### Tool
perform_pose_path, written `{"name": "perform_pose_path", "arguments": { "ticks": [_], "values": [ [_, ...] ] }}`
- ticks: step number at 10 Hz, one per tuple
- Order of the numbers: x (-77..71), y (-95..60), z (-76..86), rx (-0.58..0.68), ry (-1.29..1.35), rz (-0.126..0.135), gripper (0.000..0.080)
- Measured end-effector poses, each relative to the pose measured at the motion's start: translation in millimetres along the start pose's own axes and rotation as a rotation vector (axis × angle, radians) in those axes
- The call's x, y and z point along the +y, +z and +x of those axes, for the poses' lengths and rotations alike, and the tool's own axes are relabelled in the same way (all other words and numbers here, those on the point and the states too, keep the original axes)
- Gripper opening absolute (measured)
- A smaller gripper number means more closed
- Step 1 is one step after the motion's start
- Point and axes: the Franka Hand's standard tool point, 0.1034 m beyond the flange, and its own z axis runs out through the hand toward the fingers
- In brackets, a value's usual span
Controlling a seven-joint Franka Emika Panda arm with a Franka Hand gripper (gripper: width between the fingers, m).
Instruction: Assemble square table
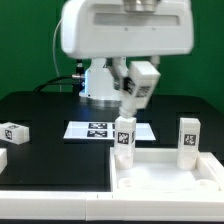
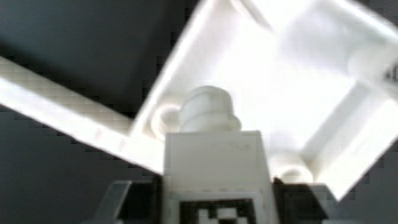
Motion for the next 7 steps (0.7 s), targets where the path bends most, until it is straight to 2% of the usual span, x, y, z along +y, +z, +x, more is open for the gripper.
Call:
{"name": "perform_pose_path", "arguments": {
  "ticks": [1, 2, 4, 5, 7],
  "values": [
    [2.8, 6.0, 7.3, 0.041, 0.004, -0.031, 0.0284],
    [8.1, 6.8, -0.7, 0.058, -0.022, -0.048, 0.0284],
    [26.4, 4.3, -7.9, 0.17, -0.034, -0.133, 0.0284],
    [30.5, 5.3, -12.5, 0.188, -0.034, -0.151, 0.0284],
    [26.8, 8.4, -11.5, 0.181, 0.002, -0.143, 0.0284]
  ]
}}
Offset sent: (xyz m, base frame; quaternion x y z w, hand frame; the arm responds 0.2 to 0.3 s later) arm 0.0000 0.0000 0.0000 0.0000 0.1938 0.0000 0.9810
